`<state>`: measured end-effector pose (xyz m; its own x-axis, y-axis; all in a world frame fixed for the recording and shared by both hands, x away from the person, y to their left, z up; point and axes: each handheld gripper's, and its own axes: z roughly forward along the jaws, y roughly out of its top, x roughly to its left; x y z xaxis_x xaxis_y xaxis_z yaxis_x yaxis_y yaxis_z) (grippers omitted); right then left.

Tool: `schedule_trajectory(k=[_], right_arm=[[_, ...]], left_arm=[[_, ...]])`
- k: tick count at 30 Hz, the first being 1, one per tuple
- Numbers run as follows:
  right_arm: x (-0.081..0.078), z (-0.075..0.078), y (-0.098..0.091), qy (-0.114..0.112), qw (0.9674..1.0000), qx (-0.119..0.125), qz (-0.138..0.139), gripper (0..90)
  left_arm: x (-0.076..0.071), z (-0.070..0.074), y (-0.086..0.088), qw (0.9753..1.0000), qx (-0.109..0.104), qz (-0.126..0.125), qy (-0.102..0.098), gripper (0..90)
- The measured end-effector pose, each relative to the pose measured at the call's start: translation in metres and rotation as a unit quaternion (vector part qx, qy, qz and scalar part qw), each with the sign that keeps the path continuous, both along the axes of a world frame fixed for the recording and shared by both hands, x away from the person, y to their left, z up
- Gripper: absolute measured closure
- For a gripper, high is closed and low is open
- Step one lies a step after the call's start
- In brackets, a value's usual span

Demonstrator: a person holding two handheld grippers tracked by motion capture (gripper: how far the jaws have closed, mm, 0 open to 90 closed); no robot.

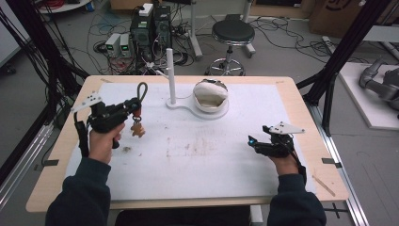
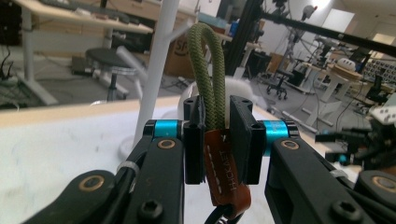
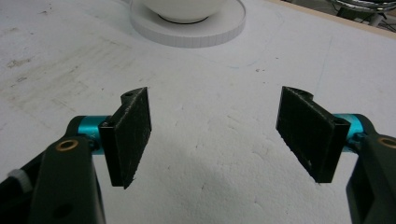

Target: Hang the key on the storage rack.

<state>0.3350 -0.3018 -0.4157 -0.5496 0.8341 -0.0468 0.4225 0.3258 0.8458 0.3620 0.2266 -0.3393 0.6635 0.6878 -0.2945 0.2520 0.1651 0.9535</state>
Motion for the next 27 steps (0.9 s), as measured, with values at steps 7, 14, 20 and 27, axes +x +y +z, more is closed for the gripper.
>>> schedule_trajectory(k=[7, 14, 20, 27], right_arm=[[-0.001, 0.001, -0.001, -0.004, 1.0000, 0.002, 0.001, 26.9], [-0.002, 0.001, -0.001, -0.004, 1.0000, 0.002, 0.004, 26.9], [-0.002, 0.000, -0.003, -0.003, 1.0000, 0.005, 0.002, 27.0], [-0.001, 0.000, -0.004, -0.002, 1.0000, 0.005, 0.002, 26.9]], left_arm=[[0.033, 0.025, -0.025, 0.9993, 0.034, -0.016, 0.002, 75.8], [0.065, 0.028, -0.046, 0.9967, 0.073, 0.000, 0.037, 75.7], [0.078, 0.025, -0.058, 0.9944, 0.087, 0.011, 0.058, 75.7], [0.088, 0.017, -0.067, 0.9914, 0.100, 0.025, 0.080, 75.8]])
